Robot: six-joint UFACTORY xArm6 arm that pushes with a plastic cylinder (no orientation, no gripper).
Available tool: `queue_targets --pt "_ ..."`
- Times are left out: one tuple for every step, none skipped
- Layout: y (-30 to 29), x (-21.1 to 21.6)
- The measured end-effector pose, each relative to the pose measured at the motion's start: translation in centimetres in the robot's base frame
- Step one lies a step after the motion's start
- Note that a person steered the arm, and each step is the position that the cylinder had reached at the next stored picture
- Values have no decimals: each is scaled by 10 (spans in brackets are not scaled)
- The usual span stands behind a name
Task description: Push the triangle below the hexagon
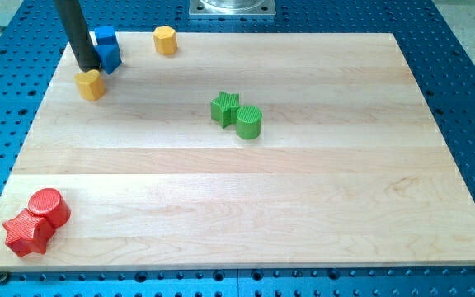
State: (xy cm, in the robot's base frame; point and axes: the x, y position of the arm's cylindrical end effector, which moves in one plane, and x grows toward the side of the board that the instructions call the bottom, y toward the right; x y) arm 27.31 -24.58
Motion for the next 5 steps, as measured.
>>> queue_targets --pt "3 -9" --pt "51 3" --pt "117 19" --pt "111 33" --pt "142 34"
